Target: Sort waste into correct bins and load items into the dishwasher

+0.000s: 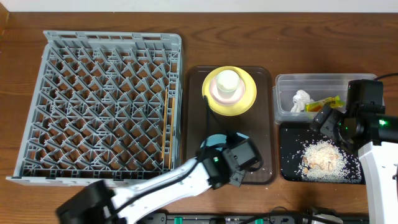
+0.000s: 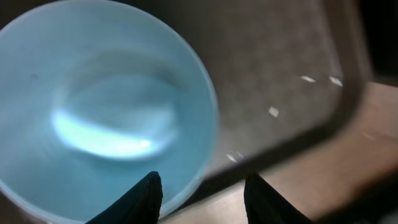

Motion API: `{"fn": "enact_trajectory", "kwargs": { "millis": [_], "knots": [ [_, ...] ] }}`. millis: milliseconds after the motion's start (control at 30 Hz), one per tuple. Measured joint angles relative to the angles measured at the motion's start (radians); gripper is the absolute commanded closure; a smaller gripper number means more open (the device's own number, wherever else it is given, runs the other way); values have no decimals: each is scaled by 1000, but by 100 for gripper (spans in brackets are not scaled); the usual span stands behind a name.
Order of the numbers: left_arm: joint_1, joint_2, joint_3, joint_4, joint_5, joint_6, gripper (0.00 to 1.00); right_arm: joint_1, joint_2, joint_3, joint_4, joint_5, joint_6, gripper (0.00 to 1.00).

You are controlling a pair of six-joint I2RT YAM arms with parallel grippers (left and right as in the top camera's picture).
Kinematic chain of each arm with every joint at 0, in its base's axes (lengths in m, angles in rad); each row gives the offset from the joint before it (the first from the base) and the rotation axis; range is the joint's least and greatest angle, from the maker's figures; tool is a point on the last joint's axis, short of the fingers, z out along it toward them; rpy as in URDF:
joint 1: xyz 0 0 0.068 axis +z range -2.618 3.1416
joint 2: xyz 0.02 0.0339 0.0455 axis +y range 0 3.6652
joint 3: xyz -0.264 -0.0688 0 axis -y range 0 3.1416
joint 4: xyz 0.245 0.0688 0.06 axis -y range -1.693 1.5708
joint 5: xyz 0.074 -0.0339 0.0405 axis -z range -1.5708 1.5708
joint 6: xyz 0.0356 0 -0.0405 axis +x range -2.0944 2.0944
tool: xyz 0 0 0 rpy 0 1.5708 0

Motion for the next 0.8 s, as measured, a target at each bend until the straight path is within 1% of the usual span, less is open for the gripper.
{"fn": "enact_trajectory", "kwargs": {
  "millis": [67,100,200,400,567,667,733,767,800],
  "knots": [
    [0,42,0,21,-21,-5,56,0,0,0,0,0,0,1],
    [0,60,0,30,-29,-5,58,0,0,0,0,0,0,1],
    [0,100,0,52,-56,-10,62,0,0,0,0,0,0,1],
    [0,124,0,79,-84,-12,62,0,0,0,0,0,0,1],
    [0,133,0,81,-87,-12,66,0,0,0,0,0,0,1],
    [-2,154,0,81,-89,-12,73,0,0,0,0,0,0,1],
    [-4,166,0,80,-92,-12,80,0,0,0,0,0,0,1],
    [-4,171,0,80,-91,-14,81,0,0,0,0,0,0,1],
    [-5,173,0,79,-92,-16,86,0,0,0,0,0,0,1]
  ]
}}
